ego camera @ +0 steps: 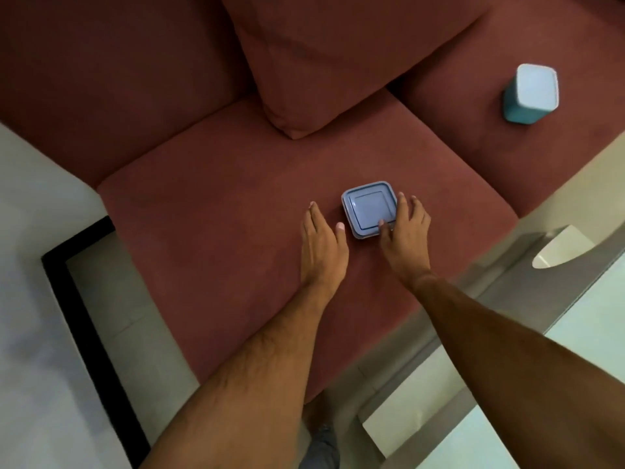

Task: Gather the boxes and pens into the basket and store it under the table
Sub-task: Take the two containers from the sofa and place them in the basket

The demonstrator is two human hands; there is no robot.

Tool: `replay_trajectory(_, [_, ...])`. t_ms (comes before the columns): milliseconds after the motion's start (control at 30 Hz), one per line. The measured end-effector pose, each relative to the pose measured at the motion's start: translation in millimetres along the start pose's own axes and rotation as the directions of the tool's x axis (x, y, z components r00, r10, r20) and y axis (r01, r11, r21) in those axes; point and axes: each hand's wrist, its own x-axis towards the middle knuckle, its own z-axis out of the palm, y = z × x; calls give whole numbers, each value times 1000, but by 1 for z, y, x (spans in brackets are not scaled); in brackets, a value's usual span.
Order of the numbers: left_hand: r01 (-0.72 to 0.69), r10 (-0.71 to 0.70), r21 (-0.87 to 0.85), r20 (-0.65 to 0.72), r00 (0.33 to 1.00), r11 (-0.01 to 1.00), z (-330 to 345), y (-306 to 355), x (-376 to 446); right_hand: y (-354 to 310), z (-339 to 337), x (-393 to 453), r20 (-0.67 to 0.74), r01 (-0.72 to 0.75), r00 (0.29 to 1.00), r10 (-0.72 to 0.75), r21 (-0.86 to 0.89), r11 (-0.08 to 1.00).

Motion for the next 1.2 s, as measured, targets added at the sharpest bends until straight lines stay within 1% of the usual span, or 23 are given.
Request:
replay_trajectory(100, [72, -66, -69, 79, 995, 995, 14, 8, 15, 5, 7, 11, 51, -64, 997, 61, 72, 995])
replay_trajectory(300, [151, -122, -132, 202, 972, 980, 41, 13, 36, 14, 20, 22, 130, -109, 988, 87, 168, 980])
replay_trajectory(367, [162, -131, -145, 203, 970, 976, 46, 16, 43, 14, 21, 22, 127, -109, 988, 87, 182, 977])
replay_trajectory(467, [157, -124, -205, 168, 978, 966, 55, 23, 47, 17, 22, 20, 111, -112, 990, 89, 215, 970])
replay_trajectory(533, [141, -110, -205, 159, 981, 969, 59, 27, 46, 19, 21, 16, 91, -122, 991, 103, 248, 961])
replay_trajectory(667, [90, -67, -145, 159, 985, 985, 67, 36, 41, 28, 15, 2, 45, -168, 986, 162, 325, 931])
replay_trajectory(800, [18, 3, -128, 165, 986, 992, 80, 55, 28, 44, 3, -17, -21, -222, 968, 250, 395, 891])
replay_trajectory(1033, [-108, 140, -151, 224, 964, 983, 117, 90, -8, 91, -22, -52, -146, -312, 898, 415, 453, 835])
replay_trajectory(1200, [-205, 241, -151, 283, 928, 967, 151, 116, -45, 127, -49, -83, -214, -352, 837, 503, 493, 795])
